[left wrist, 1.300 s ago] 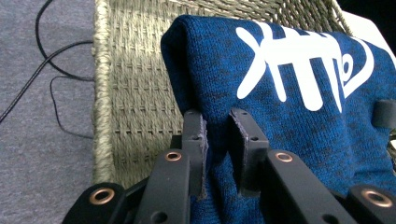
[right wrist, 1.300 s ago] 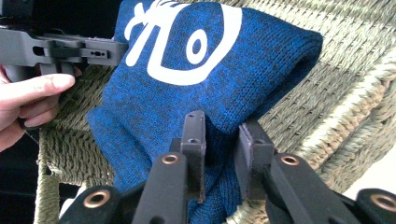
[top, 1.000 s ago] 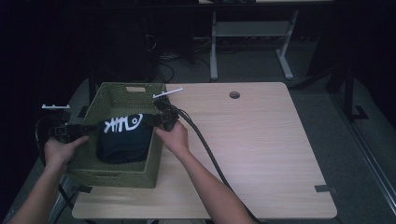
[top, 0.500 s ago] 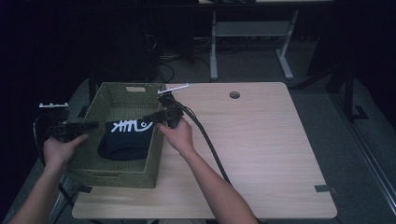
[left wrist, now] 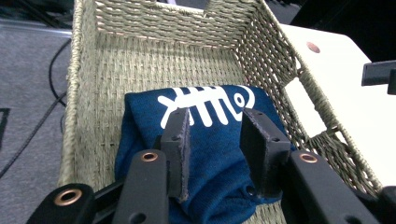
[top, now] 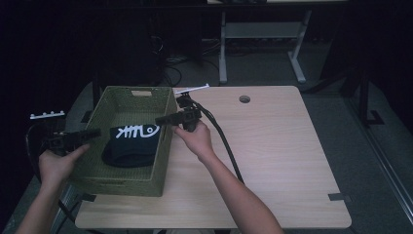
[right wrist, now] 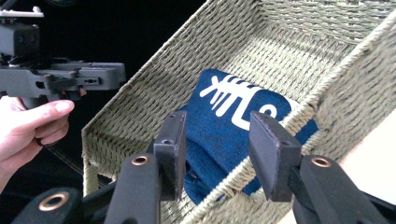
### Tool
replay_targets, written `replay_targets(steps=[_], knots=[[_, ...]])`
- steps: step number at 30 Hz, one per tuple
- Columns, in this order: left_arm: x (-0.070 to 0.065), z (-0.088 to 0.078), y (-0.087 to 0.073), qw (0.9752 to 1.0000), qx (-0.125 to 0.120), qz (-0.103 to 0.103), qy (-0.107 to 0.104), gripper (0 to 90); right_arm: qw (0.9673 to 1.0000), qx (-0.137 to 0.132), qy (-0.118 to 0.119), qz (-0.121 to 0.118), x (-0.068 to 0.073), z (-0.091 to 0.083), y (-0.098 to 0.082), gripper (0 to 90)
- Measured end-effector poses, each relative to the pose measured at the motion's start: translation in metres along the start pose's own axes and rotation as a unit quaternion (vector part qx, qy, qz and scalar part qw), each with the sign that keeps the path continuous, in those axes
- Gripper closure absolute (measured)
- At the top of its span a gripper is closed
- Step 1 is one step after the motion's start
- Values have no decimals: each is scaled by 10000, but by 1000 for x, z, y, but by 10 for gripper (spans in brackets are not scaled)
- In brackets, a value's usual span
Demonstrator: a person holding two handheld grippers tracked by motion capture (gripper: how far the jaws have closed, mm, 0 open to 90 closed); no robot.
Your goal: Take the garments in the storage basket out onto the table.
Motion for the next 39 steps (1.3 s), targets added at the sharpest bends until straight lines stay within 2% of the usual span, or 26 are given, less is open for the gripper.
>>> replay_targets(steps=[8,14,21,26,28,39], knots=[[-18,-11,-11,9999,-131,-88,-47,607,9999,-97,32,46,-9,-25,-5,527],[-45,-12,-19,9997,-182,26,-155,579,9998,-188,-2,110,-21,-48,-13,501],[-84,-2,-26,9988,-156,204,-411,566,9992,-276,-127,268,-36,-76,-30,479],[-102,8,-29,9979,-115,311,-553,554,9984,-370,-229,364,-45,-97,-39,467],[-109,11,-31,9974,-89,290,-650,543,9980,-401,-287,397,-49,-106,-42,463],[-143,24,-40,9946,-62,389,-963,504,9962,-474,-511,514,-63,-136,-58,436]])
Point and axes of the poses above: each handheld gripper's, and its own axes: z roughly forward along the jaws, y roughly out of its top, x roughly to its left, the point moved 7 cm from there along z, roughly forward along the jaws, and after that the axes turned 11 degrees about -z, right-handed, at the moved point
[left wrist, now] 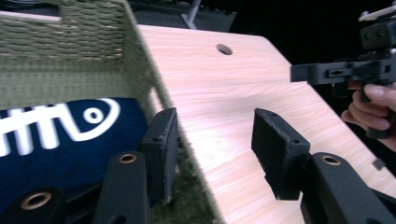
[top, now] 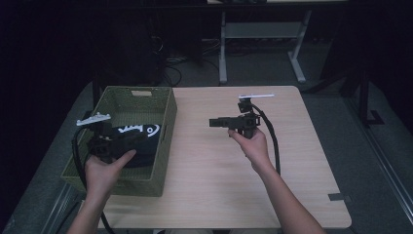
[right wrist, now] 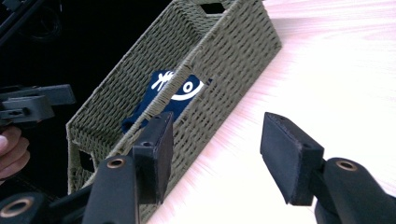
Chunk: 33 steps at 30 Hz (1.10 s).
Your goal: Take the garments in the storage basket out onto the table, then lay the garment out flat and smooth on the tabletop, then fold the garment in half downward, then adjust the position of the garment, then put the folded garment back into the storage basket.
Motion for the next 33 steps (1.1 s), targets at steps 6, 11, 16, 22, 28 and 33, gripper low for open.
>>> replay_targets(steps=[6,11,16,22,28,33], knots=[[-18,11,-7,9998,60,57,-184,481,9999,-32,-86,81,-8,-15,-9,426],[-40,25,-13,9989,136,149,-417,470,9996,-42,-211,172,-21,-35,-23,421],[-62,43,-21,9973,255,221,-650,461,9989,-103,-347,289,-35,-56,-36,414],[-83,65,-31,9949,402,299,-877,453,9976,-117,-497,472,-51,-77,-57,411],[-96,78,-36,9931,478,338,-1014,449,9965,-111,-611,556,-61,-94,-75,404],[-102,87,-41,9920,537,366,-1078,445,9952,-176,-704,657,-70,-106,-86,404]])
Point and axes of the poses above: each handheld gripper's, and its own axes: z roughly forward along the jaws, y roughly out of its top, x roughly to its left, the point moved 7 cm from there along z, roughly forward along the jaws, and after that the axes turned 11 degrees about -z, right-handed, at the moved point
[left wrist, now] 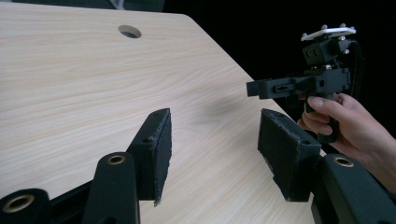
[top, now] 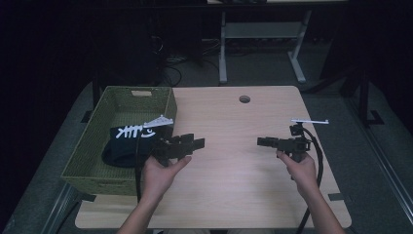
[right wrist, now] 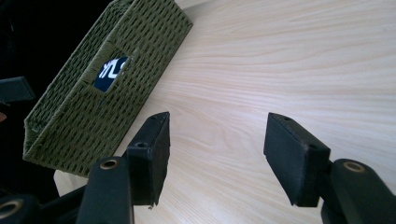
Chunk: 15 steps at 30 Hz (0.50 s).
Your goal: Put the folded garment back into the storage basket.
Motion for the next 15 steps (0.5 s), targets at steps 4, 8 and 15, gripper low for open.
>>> replay_targets(steps=[4,8,15], knots=[[-3,8,-3,10000,20,17,-11,440,10000,1,-31,54,-6,-5,-5,400],[-6,15,-8,10000,27,18,-38,437,9999,25,-63,79,-11,-9,-12,398],[-10,37,-21,9997,179,-19,-134,427,9997,30,-121,189,-21,-19,-27,393]])
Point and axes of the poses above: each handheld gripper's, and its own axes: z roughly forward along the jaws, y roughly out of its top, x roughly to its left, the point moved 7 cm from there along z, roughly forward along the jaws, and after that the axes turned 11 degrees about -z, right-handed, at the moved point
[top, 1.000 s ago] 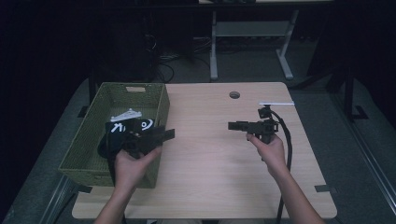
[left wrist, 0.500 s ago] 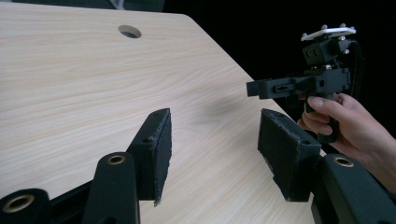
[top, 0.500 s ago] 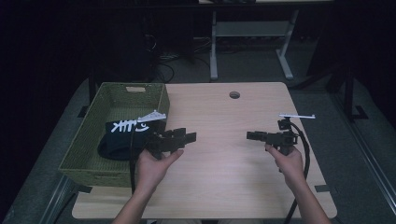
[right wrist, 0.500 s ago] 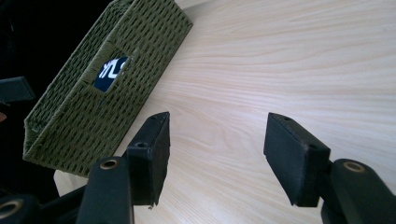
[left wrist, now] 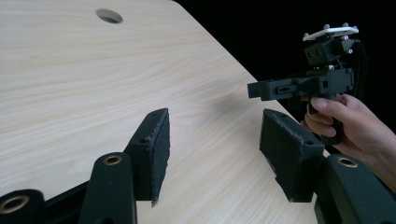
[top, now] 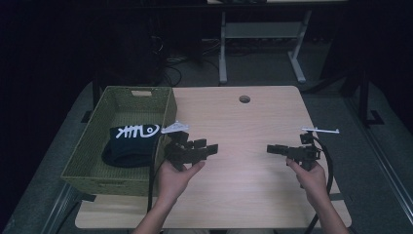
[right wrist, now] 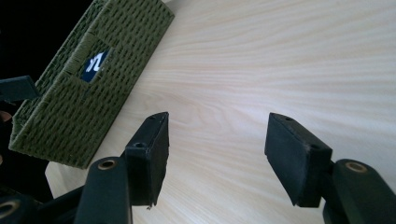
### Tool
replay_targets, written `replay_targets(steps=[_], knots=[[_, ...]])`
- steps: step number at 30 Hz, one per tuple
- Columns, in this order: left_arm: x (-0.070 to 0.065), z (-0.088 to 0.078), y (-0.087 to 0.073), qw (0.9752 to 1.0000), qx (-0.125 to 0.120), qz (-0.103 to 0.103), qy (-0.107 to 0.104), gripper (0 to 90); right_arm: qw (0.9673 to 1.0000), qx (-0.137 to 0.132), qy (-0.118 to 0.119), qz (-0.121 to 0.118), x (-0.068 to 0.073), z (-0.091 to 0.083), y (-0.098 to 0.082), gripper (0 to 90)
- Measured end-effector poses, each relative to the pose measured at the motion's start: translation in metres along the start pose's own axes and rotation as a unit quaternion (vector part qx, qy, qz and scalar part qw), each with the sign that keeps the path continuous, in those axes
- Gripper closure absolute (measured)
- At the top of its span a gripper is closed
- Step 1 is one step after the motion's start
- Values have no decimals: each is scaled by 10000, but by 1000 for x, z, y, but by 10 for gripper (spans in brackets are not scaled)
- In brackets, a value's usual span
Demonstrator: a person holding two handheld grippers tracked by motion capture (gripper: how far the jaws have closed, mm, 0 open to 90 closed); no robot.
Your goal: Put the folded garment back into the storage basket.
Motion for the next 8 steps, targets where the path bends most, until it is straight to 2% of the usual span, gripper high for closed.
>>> replay_targets(steps=[8], knots=[[-6,17,-12,9998,155,35,-103,418,9999,2,-101,79,-12,-16,-20,390]])
Point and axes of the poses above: each handheld gripper's, and its own axes: z roughly forward along the jaws, y roughly out of its top, x roughly to its left, the point moved 7 cm from there along z, roughly forward along the jaws, and after that the axes turned 11 degrees about -z, right-handed, at the moved point
